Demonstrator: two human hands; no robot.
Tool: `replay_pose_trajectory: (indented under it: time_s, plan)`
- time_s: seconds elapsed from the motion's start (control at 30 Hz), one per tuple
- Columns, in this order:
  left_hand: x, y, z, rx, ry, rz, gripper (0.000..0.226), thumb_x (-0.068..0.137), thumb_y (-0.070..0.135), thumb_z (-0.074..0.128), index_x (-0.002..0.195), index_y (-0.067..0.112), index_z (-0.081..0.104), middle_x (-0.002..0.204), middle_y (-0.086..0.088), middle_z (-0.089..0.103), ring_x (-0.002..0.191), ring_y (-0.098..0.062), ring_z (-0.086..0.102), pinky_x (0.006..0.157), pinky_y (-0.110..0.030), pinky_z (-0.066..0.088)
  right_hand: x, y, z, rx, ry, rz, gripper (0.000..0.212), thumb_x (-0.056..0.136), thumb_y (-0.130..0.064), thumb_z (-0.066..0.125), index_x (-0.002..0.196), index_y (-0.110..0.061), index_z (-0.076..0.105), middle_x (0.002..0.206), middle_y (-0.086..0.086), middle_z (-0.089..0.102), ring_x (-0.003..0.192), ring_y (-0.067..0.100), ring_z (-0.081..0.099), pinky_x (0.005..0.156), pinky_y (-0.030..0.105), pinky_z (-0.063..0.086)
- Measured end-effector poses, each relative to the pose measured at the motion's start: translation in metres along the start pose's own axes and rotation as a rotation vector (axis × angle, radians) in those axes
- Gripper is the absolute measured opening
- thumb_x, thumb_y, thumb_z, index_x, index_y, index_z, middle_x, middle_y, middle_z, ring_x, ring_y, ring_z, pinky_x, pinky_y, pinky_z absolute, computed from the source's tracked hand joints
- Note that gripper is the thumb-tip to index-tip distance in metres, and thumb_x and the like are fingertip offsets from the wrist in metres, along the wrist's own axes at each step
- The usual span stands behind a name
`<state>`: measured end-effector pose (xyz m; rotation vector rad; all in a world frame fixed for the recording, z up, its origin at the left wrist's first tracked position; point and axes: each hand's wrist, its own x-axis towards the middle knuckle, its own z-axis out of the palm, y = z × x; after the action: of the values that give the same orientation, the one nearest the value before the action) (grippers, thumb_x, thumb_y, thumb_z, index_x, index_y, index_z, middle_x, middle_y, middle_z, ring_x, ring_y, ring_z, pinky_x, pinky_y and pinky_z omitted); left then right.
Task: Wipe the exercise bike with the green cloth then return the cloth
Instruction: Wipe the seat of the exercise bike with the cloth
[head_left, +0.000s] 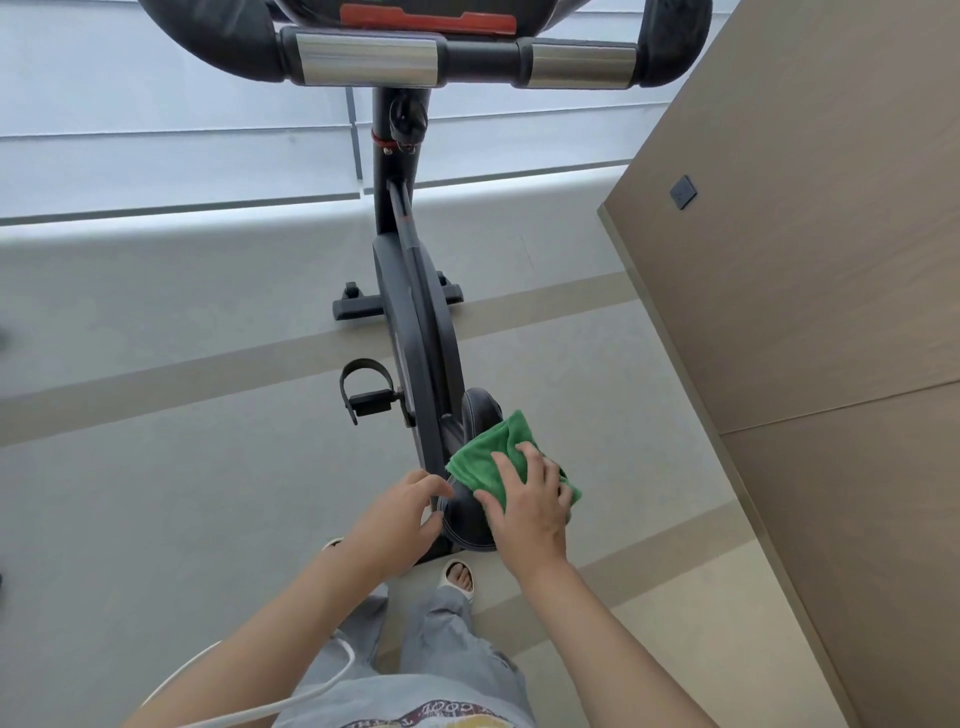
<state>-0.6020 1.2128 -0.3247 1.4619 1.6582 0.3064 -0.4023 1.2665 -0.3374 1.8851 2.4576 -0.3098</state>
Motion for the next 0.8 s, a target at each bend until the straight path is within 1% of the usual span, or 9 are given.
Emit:
replay_pose_trajectory:
  time_s: [0.1,0.17,0.27,0.4,0.47,0.57,0.67,0.73,0.8]
  plan:
    - [0.000,-0.001,-0.002,0.003,-0.013,-0.023,0.027,0.103,0.022,0.056,0.128,0.029,0.063,0.129,0.010,0.057,0.112,-0.013,0.062,0.097,-0.034,0.052,0.032,-0.002,0.000,0.090,-0.026,0.068,0.045,0.096,-0.052,0.066,0.136,-0.032,0.063,0.137,0.002,0.048,0.119,0.028,0.050,0.090,0.045,0.047]
    - [0.000,-0.002,-0.002,0.010,-0.014,-0.033,0.028,0.103,0.021,0.056,0.128,0.029,0.063,0.129,0.010,0.057,0.113,-0.013,0.062,0.098,-0.033,0.051,0.052,-0.009,0.001,0.132,-0.022,0.053,0.041,0.097,-0.048,0.066,0.135,-0.032,0.061,0.134,0.002,0.045,0.118,0.026,0.048,0.089,0.043,0.047]
    - [-0.001,-0.006,-0.003,0.003,-0.017,-0.065,0.029,0.104,0.021,0.054,0.129,0.031,0.062,0.131,0.012,0.056,0.116,-0.009,0.059,0.099,-0.028,0.049,0.085,-0.025,0.002,0.204,0.001,0.017,0.037,0.098,-0.041,0.069,0.132,-0.031,0.060,0.134,0.003,0.043,0.119,0.026,0.046,0.091,0.045,0.051]
    - [-0.001,-0.003,-0.007,0.030,-0.039,-0.081,0.028,0.104,0.021,0.054,0.130,0.031,0.061,0.132,0.012,0.055,0.118,-0.011,0.059,0.101,-0.033,0.050,0.135,-0.045,0.000,0.252,-0.040,0.032,0.033,0.099,-0.039,0.069,0.129,-0.027,0.064,0.133,0.005,0.043,0.119,0.029,0.046,0.093,0.049,0.055]
    - [0.001,0.002,-0.009,0.060,-0.040,-0.074,0.028,0.105,0.021,0.054,0.130,0.030,0.061,0.132,0.010,0.055,0.118,-0.012,0.059,0.102,-0.034,0.050,0.145,-0.045,-0.002,0.256,-0.070,0.014,0.033,0.099,-0.038,0.069,0.129,-0.025,0.064,0.132,0.006,0.043,0.119,0.030,0.046,0.091,0.049,0.056]
    - [0.006,0.008,-0.011,0.076,-0.040,-0.056,0.029,0.105,0.020,0.054,0.132,0.027,0.061,0.133,0.008,0.055,0.119,-0.014,0.060,0.101,-0.035,0.050,0.122,-0.028,-0.004,0.291,-0.027,-0.060,0.031,0.098,-0.039,0.070,0.124,-0.024,0.064,0.127,0.005,0.043,0.115,0.027,0.047,0.084,0.044,0.058]
    - [0.012,0.011,-0.007,0.113,-0.048,-0.019,0.031,0.104,0.023,0.056,0.135,0.028,0.059,0.135,0.006,0.055,0.118,-0.019,0.062,0.099,-0.036,0.051,0.066,0.006,-0.003,0.255,0.046,-0.109,0.028,0.094,-0.039,0.073,0.115,-0.023,0.065,0.116,0.002,0.046,0.104,0.025,0.050,0.071,0.043,0.056]
    - [0.016,0.012,-0.001,0.124,-0.053,0.016,0.041,0.102,0.024,0.060,0.142,0.029,0.053,0.141,0.005,0.051,0.122,-0.022,0.060,0.101,-0.036,0.049,0.029,0.032,-0.001,0.201,0.064,-0.141,0.027,0.091,-0.042,0.076,0.109,-0.024,0.066,0.111,0.000,0.047,0.096,0.025,0.051,0.067,0.041,0.053]
    - [0.022,0.014,0.006,0.154,-0.071,0.070,0.059,0.098,0.025,0.066,0.152,0.031,0.044,0.151,0.005,0.044,0.131,-0.023,0.054,0.108,-0.036,0.046,0.001,0.054,0.002,0.199,0.048,-0.132,0.029,0.089,-0.043,0.077,0.110,-0.025,0.067,0.110,-0.002,0.047,0.094,0.023,0.050,0.065,0.041,0.054]
